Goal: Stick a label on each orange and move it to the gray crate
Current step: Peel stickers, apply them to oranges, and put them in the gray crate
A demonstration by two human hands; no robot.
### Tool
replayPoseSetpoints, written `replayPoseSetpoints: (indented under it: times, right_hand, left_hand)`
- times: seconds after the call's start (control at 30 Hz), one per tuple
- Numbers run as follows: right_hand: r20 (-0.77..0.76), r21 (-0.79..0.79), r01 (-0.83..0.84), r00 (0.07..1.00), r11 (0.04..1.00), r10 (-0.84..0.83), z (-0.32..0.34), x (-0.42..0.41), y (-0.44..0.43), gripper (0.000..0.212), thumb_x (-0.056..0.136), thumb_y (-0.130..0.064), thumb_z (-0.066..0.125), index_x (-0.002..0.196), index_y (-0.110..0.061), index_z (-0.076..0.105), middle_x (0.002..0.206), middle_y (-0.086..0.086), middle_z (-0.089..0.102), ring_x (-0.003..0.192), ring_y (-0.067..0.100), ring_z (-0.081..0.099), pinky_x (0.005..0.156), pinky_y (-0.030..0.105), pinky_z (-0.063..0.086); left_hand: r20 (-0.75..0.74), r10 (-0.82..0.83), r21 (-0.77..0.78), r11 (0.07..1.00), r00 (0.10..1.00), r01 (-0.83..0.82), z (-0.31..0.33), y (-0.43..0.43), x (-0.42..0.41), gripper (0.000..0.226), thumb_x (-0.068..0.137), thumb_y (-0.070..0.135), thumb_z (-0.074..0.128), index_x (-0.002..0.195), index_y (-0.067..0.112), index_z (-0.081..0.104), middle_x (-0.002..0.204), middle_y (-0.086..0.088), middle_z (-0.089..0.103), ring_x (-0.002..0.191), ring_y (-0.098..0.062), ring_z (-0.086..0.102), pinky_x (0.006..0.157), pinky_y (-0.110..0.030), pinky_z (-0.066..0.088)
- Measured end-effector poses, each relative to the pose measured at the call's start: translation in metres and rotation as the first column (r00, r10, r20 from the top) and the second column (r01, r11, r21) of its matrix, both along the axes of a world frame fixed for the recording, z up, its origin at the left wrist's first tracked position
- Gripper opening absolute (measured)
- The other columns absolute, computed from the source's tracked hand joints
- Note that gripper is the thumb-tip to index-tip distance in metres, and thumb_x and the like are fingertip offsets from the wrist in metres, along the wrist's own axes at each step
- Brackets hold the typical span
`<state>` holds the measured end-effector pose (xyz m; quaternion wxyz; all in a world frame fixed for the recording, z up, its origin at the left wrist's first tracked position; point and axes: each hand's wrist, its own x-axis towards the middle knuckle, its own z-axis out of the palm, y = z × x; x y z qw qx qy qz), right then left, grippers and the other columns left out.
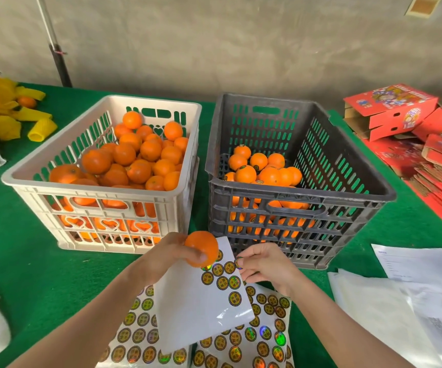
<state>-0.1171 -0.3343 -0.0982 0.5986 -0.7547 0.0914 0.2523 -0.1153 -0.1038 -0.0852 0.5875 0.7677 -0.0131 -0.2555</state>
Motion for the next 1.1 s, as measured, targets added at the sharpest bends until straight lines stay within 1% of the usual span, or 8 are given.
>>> replayPoseSetpoints:
  times: [0.1,0.3,0.37,0.53,0.7,0.83,0.93,1.1]
  right_hand:
    - [0.008,0.013,0.042,0.999,0.999,-0.042,-0.002,-0.001,0.003,0.006,0.086,0.000,0.065,0.084,-0.006,0.066,0.082,0.018,0.070,0.064,0.019,0.066,0.062,0.028,0.056]
    - [-0.008,0.155,0.140,0.990,0.978,-0.141,-0.002,-0.006,0.003,0.007,0.093,-0.003,0.055,0.088,-0.005,0.060,0.092,0.017,0.073,0.078,0.026,0.070,0.065,0.030,0.056]
    - [0.010,0.138,0.149,0.988,0.979,-0.152,-0.002,-0.006,0.004,0.009,0.093,-0.003,0.056,0.087,-0.005,0.062,0.096,0.015,0.071,0.082,0.022,0.069,0.067,0.027,0.056]
    - [0.232,-0.042,0.121,0.967,0.992,-0.108,0.001,-0.008,0.008,0.020,0.090,-0.004,0.060,0.073,-0.014,0.065,0.087,0.000,0.066,0.084,0.012,0.062,0.065,0.018,0.051]
    - [0.431,-0.110,0.096,0.901,0.989,-0.039,0.017,-0.012,0.011,0.031,0.090,-0.006,0.060,0.066,-0.025,0.062,0.083,0.012,0.066,0.070,0.016,0.059,0.076,0.036,0.055]
    - [0.566,-0.086,0.101,0.824,0.991,-0.035,0.038,-0.014,0.015,0.023,0.088,-0.006,0.063,0.075,-0.025,0.066,0.074,0.011,0.062,0.075,0.029,0.057,0.073,0.036,0.052]
    - [0.661,-0.025,0.082,0.749,0.996,-0.045,0.062,-0.017,0.017,0.027,0.087,-0.004,0.063,0.078,-0.029,0.067,0.073,0.001,0.063,0.072,0.018,0.058,0.070,0.028,0.050]
    - [0.759,0.006,-0.029,0.650,1.000,0.015,0.099,-0.021,0.022,0.029,0.086,-0.004,0.065,0.098,-0.031,0.066,0.071,-0.007,0.060,0.070,0.005,0.056,0.069,0.016,0.047]
  left_hand:
    - [-0.004,-0.001,0.001,1.000,1.000,0.001,-0.003,0.001,0.001,0.082,0.038,0.047,0.077,0.105,0.000,0.066,0.102,-0.022,0.067,0.102,-0.039,0.062,0.094,-0.048,0.046]
    - [-0.062,-0.004,-0.059,0.998,0.998,0.000,-0.012,0.006,0.005,0.079,0.035,0.043,0.077,0.105,0.008,0.063,0.097,-0.013,0.068,0.091,-0.025,0.065,0.075,-0.029,0.052]
    - [-0.065,-0.016,-0.058,0.998,0.998,0.012,-0.013,0.006,0.005,0.081,0.036,0.044,0.076,0.107,0.010,0.062,0.102,-0.013,0.067,0.096,-0.026,0.063,0.078,-0.029,0.051]
    - [-0.059,-0.017,-0.030,0.999,0.998,0.015,-0.010,0.001,0.003,0.090,0.041,0.033,0.078,0.127,0.027,0.050,0.127,0.002,0.052,0.113,-0.020,0.051,0.084,-0.027,0.041]
    - [0.109,-0.069,-0.078,0.994,0.992,0.078,0.005,-0.006,-0.001,0.072,0.052,0.024,0.079,0.119,0.034,0.052,0.120,0.007,0.056,0.105,-0.013,0.058,0.075,-0.018,0.046]
    - [0.203,-0.015,-0.213,0.975,0.979,0.059,0.017,-0.012,-0.003,0.079,0.055,0.012,0.077,0.125,0.031,0.049,0.127,0.004,0.050,0.115,-0.023,0.054,0.088,-0.032,0.050]
    - [0.148,0.009,-0.369,0.928,0.989,0.047,0.031,-0.016,-0.003,0.077,0.058,0.007,0.075,0.127,0.031,0.050,0.130,-0.003,0.048,0.114,-0.027,0.054,0.083,-0.030,0.051]
    - [-0.015,0.032,-0.614,0.789,0.999,-0.034,0.054,-0.018,0.001,0.093,0.053,0.042,0.088,0.132,0.015,0.047,0.106,-0.014,0.056,0.074,-0.022,0.062,0.060,-0.025,0.050]
